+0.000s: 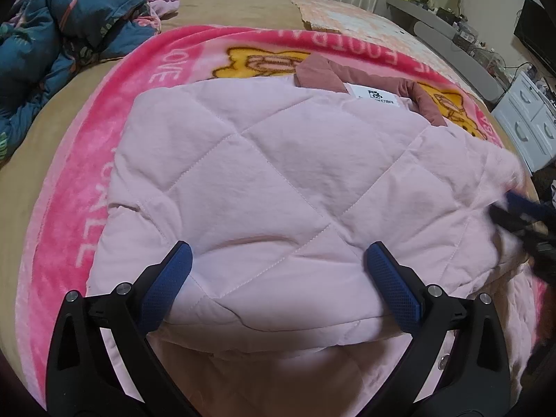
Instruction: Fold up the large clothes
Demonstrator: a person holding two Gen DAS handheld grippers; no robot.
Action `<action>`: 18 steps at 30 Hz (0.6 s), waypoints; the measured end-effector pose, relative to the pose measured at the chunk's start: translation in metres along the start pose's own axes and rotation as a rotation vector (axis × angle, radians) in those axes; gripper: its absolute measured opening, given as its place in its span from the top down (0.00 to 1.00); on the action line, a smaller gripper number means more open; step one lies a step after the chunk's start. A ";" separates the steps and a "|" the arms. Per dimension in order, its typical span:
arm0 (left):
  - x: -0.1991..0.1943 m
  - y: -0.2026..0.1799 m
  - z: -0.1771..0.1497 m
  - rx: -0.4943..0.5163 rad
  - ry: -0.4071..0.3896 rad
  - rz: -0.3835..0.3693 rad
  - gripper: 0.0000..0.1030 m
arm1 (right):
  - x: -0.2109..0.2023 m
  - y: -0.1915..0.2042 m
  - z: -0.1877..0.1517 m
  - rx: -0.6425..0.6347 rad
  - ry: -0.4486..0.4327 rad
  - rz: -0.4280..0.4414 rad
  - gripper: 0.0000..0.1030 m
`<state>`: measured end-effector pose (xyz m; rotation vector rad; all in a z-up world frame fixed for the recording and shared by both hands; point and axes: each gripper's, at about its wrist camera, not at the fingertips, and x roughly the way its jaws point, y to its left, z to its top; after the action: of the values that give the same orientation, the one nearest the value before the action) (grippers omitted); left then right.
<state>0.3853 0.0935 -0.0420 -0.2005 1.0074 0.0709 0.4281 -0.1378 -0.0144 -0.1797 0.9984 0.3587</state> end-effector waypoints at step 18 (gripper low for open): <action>-0.004 -0.009 -0.001 0.031 -0.030 0.046 0.08 | 0.017 -0.004 -0.014 0.001 -0.007 0.005 0.23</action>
<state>0.3831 0.0847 -0.0379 -0.1478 0.9830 0.0995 0.4268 -0.1427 -0.0362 -0.1750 0.9928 0.3630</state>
